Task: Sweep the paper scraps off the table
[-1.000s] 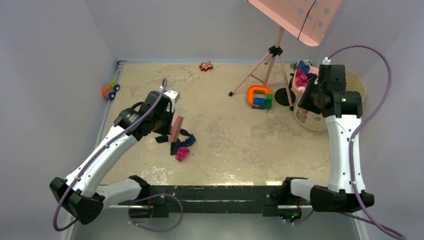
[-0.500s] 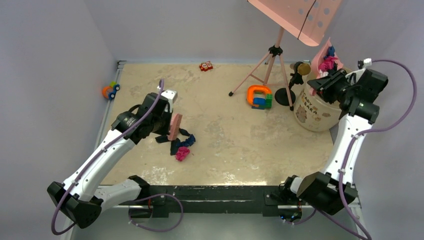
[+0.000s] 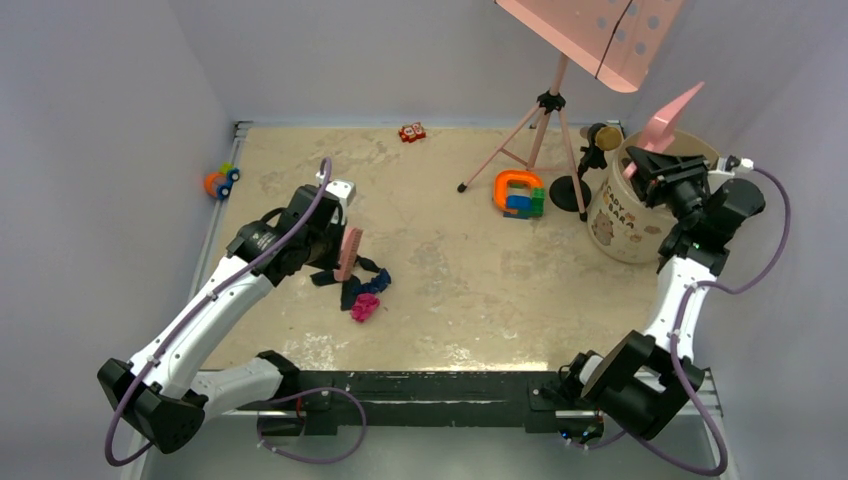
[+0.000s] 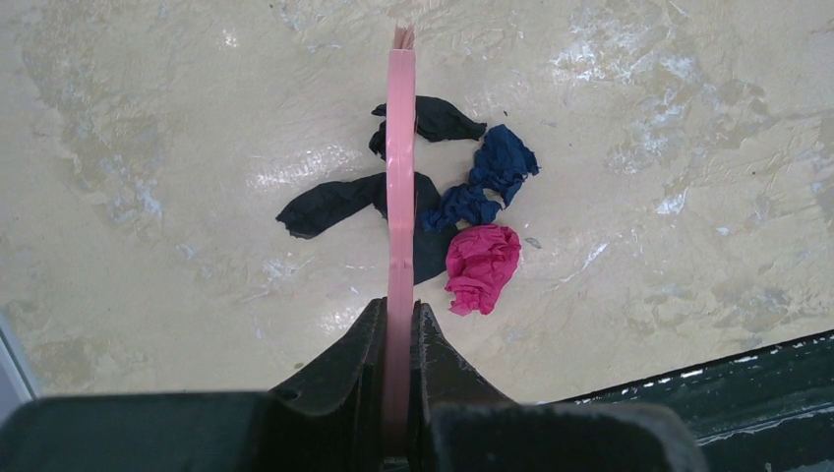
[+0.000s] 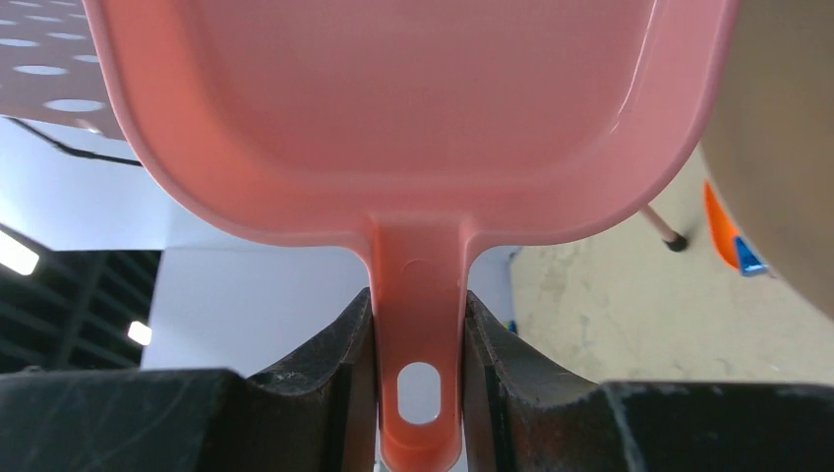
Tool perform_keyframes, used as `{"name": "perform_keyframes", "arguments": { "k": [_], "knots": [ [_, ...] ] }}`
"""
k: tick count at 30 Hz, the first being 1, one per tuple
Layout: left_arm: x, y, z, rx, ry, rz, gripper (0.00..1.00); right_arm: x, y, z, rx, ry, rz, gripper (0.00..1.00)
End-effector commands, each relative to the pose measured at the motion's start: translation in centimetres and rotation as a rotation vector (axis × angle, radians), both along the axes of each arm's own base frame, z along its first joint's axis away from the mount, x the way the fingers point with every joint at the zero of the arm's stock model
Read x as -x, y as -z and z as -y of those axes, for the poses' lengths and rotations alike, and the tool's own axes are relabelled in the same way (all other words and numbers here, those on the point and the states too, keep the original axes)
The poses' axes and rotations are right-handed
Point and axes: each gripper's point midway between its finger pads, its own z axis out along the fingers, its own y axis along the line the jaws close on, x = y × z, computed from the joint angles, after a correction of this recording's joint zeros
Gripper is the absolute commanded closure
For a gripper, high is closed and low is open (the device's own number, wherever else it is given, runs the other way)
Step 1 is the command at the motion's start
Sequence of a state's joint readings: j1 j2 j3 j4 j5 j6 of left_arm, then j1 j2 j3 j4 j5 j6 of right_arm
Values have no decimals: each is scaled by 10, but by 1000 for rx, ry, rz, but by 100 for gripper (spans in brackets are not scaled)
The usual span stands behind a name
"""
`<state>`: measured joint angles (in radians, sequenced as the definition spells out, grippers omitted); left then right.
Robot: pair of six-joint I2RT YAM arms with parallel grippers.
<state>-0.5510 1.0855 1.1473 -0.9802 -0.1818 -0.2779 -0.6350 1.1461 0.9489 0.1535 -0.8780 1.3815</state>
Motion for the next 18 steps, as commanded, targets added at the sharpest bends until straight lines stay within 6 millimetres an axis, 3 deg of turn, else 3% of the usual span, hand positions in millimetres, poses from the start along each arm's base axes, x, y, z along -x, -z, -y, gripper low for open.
{"name": "perform_keyframes", "arguments": {
  "k": [1, 13, 18],
  "knots": [
    [-10, -5, 4, 22, -20, 40, 100, 15, -61, -6, -62, -5, 219, 100],
    [-11, -4, 2, 12, -28, 41, 100, 45, -73, 0, -286, 3, 526, 100],
    [-12, -7, 0, 10, -36, 54, 100, 44, -78, -6, -220, -37, 537, 100]
  ]
}}
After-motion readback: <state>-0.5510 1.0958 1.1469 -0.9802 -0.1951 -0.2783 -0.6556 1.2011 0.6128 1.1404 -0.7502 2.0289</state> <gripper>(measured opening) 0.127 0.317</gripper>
